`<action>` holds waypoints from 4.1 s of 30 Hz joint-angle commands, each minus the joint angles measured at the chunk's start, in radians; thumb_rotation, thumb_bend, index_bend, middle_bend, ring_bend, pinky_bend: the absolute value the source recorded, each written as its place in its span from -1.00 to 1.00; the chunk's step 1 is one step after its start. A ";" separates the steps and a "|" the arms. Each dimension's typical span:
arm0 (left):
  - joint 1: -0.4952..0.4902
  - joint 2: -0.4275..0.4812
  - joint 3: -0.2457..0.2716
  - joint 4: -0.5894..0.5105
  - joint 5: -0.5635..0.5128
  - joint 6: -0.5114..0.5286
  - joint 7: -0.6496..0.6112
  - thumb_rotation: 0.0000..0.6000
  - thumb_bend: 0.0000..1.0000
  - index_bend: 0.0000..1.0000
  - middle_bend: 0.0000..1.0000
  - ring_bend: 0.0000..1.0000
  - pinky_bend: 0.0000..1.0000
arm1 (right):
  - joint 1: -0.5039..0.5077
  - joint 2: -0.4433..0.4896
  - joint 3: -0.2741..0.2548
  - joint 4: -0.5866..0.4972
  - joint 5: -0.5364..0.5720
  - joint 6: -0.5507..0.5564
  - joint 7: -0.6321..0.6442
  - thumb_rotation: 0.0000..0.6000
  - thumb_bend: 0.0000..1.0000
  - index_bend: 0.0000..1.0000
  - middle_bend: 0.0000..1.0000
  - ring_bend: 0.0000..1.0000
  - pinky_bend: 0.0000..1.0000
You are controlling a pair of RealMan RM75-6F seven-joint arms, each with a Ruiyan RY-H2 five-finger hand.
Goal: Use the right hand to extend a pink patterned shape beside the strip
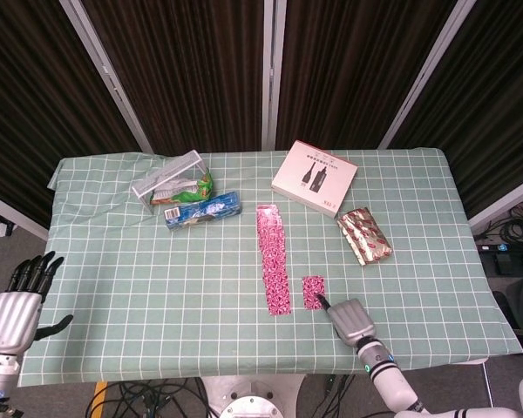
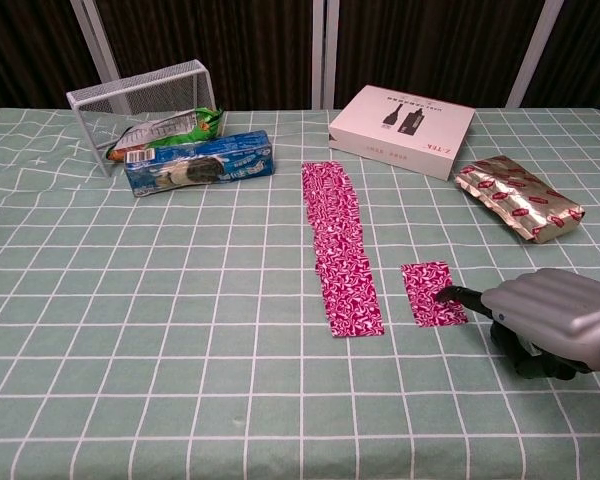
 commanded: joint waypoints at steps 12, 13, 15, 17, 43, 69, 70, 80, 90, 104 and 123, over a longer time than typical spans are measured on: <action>-0.001 0.000 0.001 -0.007 0.002 -0.001 0.011 1.00 -0.71 -0.96 -1.00 -1.00 -0.86 | -0.022 0.076 -0.009 0.018 0.017 0.008 0.079 1.00 1.00 -0.80 0.62 0.57 0.50; 0.000 0.002 0.001 -0.008 0.002 0.001 0.011 1.00 -0.71 -0.96 -1.00 -1.00 -0.86 | -0.022 0.081 -0.008 0.019 0.022 0.006 0.085 1.00 1.00 -0.80 0.62 0.57 0.50; 0.002 0.003 0.002 -0.008 0.003 0.003 0.010 1.00 -0.71 -0.96 -1.00 -1.00 -0.86 | -0.024 0.088 -0.005 0.017 0.019 0.009 0.096 1.00 1.00 -0.80 0.62 0.57 0.50; 0.003 0.004 0.003 -0.008 0.004 0.004 0.009 1.00 -0.71 -0.96 -1.00 -1.00 -0.86 | -0.029 0.096 -0.001 0.008 -0.001 0.020 0.115 1.00 1.00 -0.80 0.62 0.57 0.50; 0.006 0.020 -0.003 -0.006 -0.005 0.008 -0.012 1.00 -0.71 -0.96 -1.00 -1.00 -0.86 | 0.078 -0.149 0.067 -0.028 -0.002 0.006 -0.122 1.00 1.00 -0.80 0.62 0.57 0.50; 0.012 0.014 0.001 0.013 0.000 0.012 -0.028 1.00 -0.71 -0.96 -1.00 -1.00 -0.86 | 0.081 -0.122 -0.020 -0.052 0.035 0.080 -0.110 1.00 1.00 -0.80 0.62 0.57 0.50; 0.011 0.013 0.001 0.012 0.001 0.011 -0.026 1.00 -0.71 -0.96 -1.00 -1.00 -0.86 | 0.076 -0.114 -0.027 -0.055 0.028 0.083 -0.103 1.00 1.00 -0.80 0.62 0.57 0.50; 0.012 0.012 0.004 0.005 0.009 0.014 -0.014 1.00 -0.71 -0.96 -1.00 -1.00 -0.86 | 0.043 -0.056 -0.078 -0.071 0.010 0.103 -0.078 1.00 1.00 -0.80 0.62 0.57 0.50; 0.008 0.011 0.006 -0.006 0.020 0.012 0.001 1.00 -0.71 -0.96 -1.00 -1.00 -0.86 | -0.003 0.012 -0.127 -0.098 -0.063 0.124 -0.026 1.00 1.00 -0.80 0.62 0.57 0.50; 0.009 0.014 0.005 -0.013 0.019 0.013 0.008 1.00 -0.71 -0.96 -1.00 -1.00 -0.86 | -0.030 0.039 -0.127 -0.099 -0.088 0.115 -0.010 1.00 1.00 -0.80 0.62 0.57 0.50; 0.006 0.018 0.007 -0.031 0.030 0.014 0.026 1.00 -0.71 -0.96 -1.00 -1.00 -0.86 | -0.115 0.142 -0.161 -0.080 -0.150 0.125 0.103 1.00 1.00 -0.80 0.62 0.57 0.50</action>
